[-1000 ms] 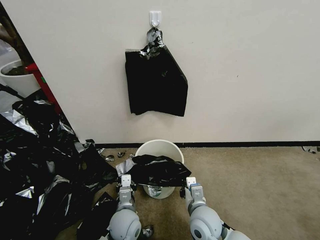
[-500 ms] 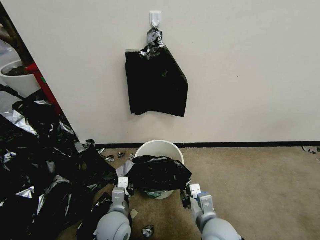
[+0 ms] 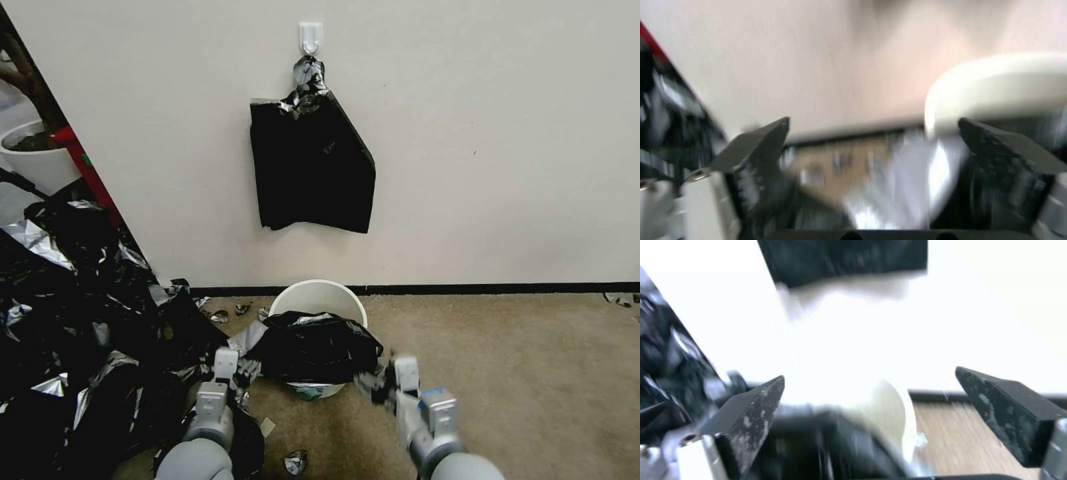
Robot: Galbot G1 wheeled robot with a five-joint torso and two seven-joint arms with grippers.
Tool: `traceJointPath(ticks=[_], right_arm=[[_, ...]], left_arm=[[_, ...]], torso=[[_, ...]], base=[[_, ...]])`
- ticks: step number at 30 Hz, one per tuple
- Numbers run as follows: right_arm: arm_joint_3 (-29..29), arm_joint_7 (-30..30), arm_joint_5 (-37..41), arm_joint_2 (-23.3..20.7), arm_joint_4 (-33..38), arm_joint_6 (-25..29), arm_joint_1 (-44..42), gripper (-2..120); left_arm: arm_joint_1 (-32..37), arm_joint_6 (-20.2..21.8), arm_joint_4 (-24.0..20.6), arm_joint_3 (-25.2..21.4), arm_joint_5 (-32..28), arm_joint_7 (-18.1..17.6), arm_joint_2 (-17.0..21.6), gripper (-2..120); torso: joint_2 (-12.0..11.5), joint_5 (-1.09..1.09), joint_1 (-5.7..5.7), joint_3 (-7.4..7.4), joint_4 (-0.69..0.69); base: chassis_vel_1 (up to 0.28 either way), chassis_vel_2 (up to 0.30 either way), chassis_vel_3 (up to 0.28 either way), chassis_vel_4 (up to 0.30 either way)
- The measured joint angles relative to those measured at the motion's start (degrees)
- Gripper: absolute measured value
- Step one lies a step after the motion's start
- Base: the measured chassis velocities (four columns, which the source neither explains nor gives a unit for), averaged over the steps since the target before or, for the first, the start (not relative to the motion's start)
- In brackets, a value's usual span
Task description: Place a trash bag onto the trash bin.
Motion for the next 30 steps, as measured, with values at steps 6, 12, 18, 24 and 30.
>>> traceJointPath(ticks=[6, 12, 18, 24, 30], right_arm=[[1.2, -9.2, 12.4, -0.7, -9.8, -16.5, 16.5, 100], [-3.7, -21.2, 10.7, 3.9, -28.0, -26.8, 33.7, 100], [-7.0, -31.4, 0.0, 8.6, -41.7, -27.3, 40.2, 100], [-6.3, -42.4, -9.8, 10.6, -47.9, -27.2, 41.7, 92], [-7.0, -41.2, -9.8, 11.3, -47.9, -27.0, 42.1, 69]], left_arm=[[-3.0, -4.3, -1.3, -5.5, 1.1, 1.5, -4.9, 100], [-4.0, -3.3, -2.6, -10.0, -0.3, 0.6, -6.9, 100], [-3.3, -2.8, -2.3, -11.1, -1.5, -0.6, -7.2, 100], [-3.3, -2.8, -1.2, -11.4, -1.9, -2.1, -7.7, 100], [-4.2, -3.0, -0.4, -11.3, -2.0, -3.5, -8.3, 100]], torso=[[0.0, 0.0, 0.0, 0.01, 0.02], [0.0, 0.0, 0.0, 0.01, 0.03], [0.0, 0.01, 0.0, 0.01, 0.02], [0.0, 0.0, 0.0, 0.01, 0.0], [0.0, 0.0, 0.0, 0.0, 0.0]], base=[[0.0, 0.0, 0.0, 0.0], [0.0, 0.0, 0.0, 0.0], [0.0, 0.0, 0.0, 0.0], [0.0, 0.0, 0.0, 0.0], [0.0, 0.0, 0.0, 0.0]])
